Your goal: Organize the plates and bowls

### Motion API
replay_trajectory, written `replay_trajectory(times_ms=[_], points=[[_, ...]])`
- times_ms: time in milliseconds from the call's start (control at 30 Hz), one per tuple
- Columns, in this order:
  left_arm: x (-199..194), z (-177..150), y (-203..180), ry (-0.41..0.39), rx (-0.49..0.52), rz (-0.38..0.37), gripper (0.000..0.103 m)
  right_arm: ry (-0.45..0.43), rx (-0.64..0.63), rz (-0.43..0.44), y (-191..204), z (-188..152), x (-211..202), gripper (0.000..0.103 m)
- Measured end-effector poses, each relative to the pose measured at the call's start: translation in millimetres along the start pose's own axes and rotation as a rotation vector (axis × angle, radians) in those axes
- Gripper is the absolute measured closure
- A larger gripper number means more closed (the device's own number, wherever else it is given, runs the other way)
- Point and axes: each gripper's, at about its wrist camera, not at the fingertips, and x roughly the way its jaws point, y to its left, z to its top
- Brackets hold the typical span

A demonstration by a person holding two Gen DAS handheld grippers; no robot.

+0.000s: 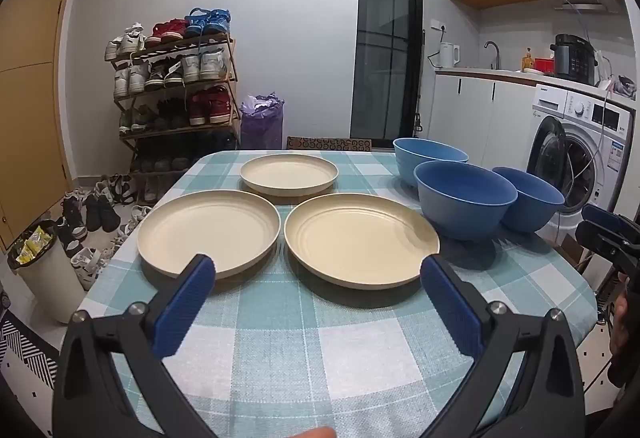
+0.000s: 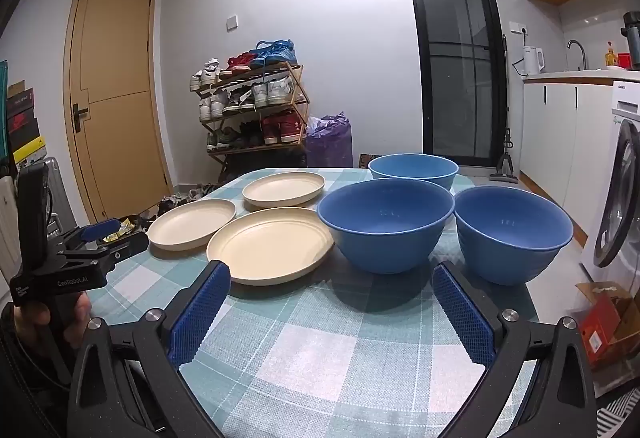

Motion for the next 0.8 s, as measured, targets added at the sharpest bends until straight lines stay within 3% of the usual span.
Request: replay_trajectory(times_ms=[800], points=[[5.4, -2.7, 1.0, 0.004, 0.012, 0.018, 0.000, 0.002, -0.015, -0.011, 0.7, -2.3, 2.1, 0.000]])
